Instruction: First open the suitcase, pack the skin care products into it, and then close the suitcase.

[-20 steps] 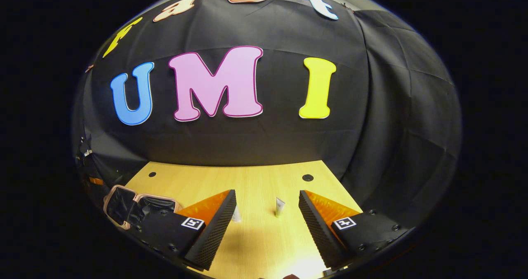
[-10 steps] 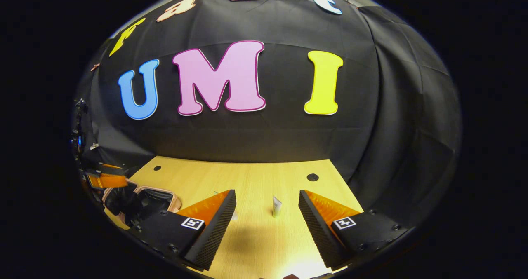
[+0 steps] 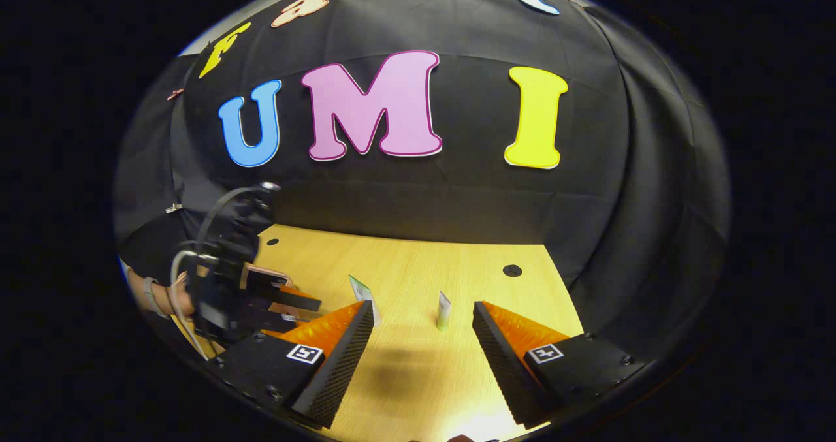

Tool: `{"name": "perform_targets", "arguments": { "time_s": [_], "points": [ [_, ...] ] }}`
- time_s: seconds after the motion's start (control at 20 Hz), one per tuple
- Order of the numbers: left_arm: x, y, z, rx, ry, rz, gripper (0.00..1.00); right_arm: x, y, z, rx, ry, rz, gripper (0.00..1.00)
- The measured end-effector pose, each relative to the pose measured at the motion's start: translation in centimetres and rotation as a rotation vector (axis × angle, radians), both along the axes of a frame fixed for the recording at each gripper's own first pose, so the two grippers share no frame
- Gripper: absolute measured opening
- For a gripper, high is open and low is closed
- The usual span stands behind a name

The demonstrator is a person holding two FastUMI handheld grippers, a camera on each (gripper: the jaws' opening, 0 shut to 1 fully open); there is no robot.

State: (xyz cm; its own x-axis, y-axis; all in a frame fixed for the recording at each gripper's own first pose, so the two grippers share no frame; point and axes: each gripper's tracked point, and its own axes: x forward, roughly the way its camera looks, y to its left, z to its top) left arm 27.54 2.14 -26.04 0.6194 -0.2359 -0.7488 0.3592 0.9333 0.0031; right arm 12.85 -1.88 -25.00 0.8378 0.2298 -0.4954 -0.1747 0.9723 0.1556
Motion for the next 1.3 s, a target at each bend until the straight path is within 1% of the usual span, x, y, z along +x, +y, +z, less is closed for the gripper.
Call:
{"name": "perform_targets", "arguments": {
  "time_s": [0.25, 0.45, 0.5, 0.55, 0.6, 0.65, 0.7, 0.85, 0.95, 1.0, 1.05, 1.1, 1.15, 1.25, 1.3],
  "points": [
    [5.7, -1.2, -6.2, 0.087, 0.043, 0.034, 0.96, -0.6, -2.9, -2.8, -0.029, 0.048, 0.016, 0.97],
    [8.5, -1.3, -8.5, 0.115, 0.061, 0.053, 0.96, -0.5, -4.0, -5.9, -0.018, 0.106, 0.013, 0.97],
    [9.0, -0.9, -9.2, 0.145, 0.062, 0.060, 0.96, -0.3, -4.1, -6.7, -0.013, 0.120, 0.012, 0.97],
    [8.7, -0.7, -9.0, 0.159, 0.069, 0.063, 0.77, -0.2, -4.1, -7.5, -0.007, 0.129, 0.015, 0.97],
    [9.1, -1.0, -9.4, 0.158, 0.075, 0.057, 0.51, 0.1, -4.0, -8.4, -0.008, 0.142, 0.021, 0.97],
    [8.4, -1.5, -8.9, 0.145, 0.093, 0.040, 0.53, 0.5, -3.7, -9.6, -0.008, 0.153, 0.031, 0.97],
    [8.1, -1.9, -8.2, 0.135, 0.093, 0.028, 0.52, 1.1, -3.3, -10.9, -0.008, 0.167, 0.046, 0.97],
    [6.8, -2.0, -4.7, 0.115, 0.045, 0.029, 0.53, 2.4, -2.2, -16.4, 0.010, 0.276, 0.080, 0.98],
    [4.9, -2.3, -1.8, 0.069, 0.024, 0.052, 0.52, 3.4, -1.4, -19.0, 0.019, 0.328, 0.089, 0.98],
    [3.7, -2.3, -0.4, 0.047, 0.013, 0.064, 0.49, 4.1, -1.1, -19.8, 0.022, 0.327, 0.088, 0.98],
    [2.1, -2.0, 0.9, 0.035, 0.004, 0.075, 0.52, 5.2, -0.6, -20.4, 0.024, 0.321, 0.086, 0.98],
    [0.6, -1.4, 2.1, 0.033, 0.000, 0.089, 0.52, 6.3, 0.0, -20.9, 0.028, 0.315, 0.086, 0.98],
    [-1.0, -0.4, 3.5, 0.032, -0.005, 0.107, 0.49, 7.2, 0.4, -21.8, 0.033, 0.314, 0.087, 0.98],
    [-4.0, 1.8, 5.6, 0.043, -0.010, 0.158, 0.55, 8.5, 1.1, -23.2, 0.033, 0.317, 0.082, 0.97],
    [-5.5, 3.1, 6.5, 0.052, -0.007, 0.187, 0.52, 9.0, 1.4, -23.8, 0.030, 0.319, 0.078, 0.97]
  ]
}}
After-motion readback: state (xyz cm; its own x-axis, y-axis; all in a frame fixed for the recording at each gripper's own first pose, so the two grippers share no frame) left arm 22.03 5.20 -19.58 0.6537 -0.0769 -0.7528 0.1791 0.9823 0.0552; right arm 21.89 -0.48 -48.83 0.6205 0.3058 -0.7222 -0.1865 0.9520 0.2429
